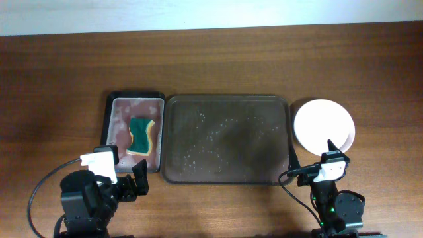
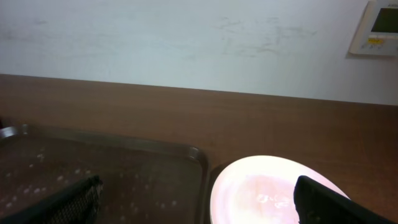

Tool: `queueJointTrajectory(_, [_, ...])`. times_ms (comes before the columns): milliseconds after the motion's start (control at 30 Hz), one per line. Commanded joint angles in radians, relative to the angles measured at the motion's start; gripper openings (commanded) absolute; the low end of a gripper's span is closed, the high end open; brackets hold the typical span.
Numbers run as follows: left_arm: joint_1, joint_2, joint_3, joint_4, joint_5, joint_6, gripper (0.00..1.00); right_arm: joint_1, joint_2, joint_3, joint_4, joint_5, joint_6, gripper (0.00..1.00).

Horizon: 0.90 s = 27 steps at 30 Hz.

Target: Clean dirty plates on tray and stack at the side

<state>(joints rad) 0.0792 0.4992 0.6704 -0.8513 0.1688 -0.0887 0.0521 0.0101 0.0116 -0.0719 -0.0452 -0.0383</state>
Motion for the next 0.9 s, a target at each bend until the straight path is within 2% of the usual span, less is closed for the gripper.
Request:
queueJointTrajectory(0, [0.0, -0.005, -0.006, 0.001, 0.008, 0.023, 0.99, -0.001, -0.006, -0.006, -0.003, -0.006, -0.007, 0.99])
queueJointTrajectory(133, [0.0, -0.006, -0.006, 0.001, 0.008, 0.023, 0.99, -0.001, -0.006, -0.006, -0.003, -0.006, -0.007, 0.99])
queueJointTrajectory(200, [-0.002, -0.048, -0.016, -0.012, -0.039, 0.027, 0.99, -0.001, -0.006, -0.006, -0.003, -0.006, -0.007, 0.99])
queueJointTrajectory(267, [-0.003, -0.149, -0.1, 0.033, -0.041, 0.027, 0.99, -0.001, -0.006, -0.006, -0.003, -0.006, -0.007, 0.99])
queueJointTrajectory(433, [-0.055, -0.426, -0.452, 0.423, -0.027, -0.01, 0.99, -0.001, -0.006, -0.006, -0.003, -0.006, -0.007, 0.99])
queueJointTrajectory(467, [-0.061, -0.455, -0.495, 0.489, -0.027, -0.021, 0.99, -0.001, -0.006, -0.006, -0.003, -0.006, -0.007, 0.99])
queueJointTrajectory(567, [-0.071, -0.494, -0.653, 0.887, -0.061, -0.025, 1.0, -0.001, -0.006, -0.006, -0.003, -0.006, -0.007, 0.98])
queueJointTrajectory(600, [-0.077, -0.494, -0.661, 0.935, -0.087, 0.028, 1.0, -0.001, -0.006, -0.006, -0.003, -0.006, -0.007, 0.99])
queueJointTrajectory(633, [-0.082, -0.494, -0.661, 0.93, -0.086, 0.066, 0.99, -0.001, -0.006, -0.006, -0.003, -0.006, -0.007, 0.99])
queueJointTrajectory(700, [-0.083, -0.494, -0.661, 0.775, -0.068, 0.078, 0.99, -0.001, -0.006, -0.006, -0.003, -0.006, -0.007, 0.99])
queueJointTrajectory(867, [-0.083, -0.494, -0.661, 0.782, -0.053, 0.079, 0.99, -0.001, -0.006, -0.006, -0.003, -0.006, -0.007, 0.99])
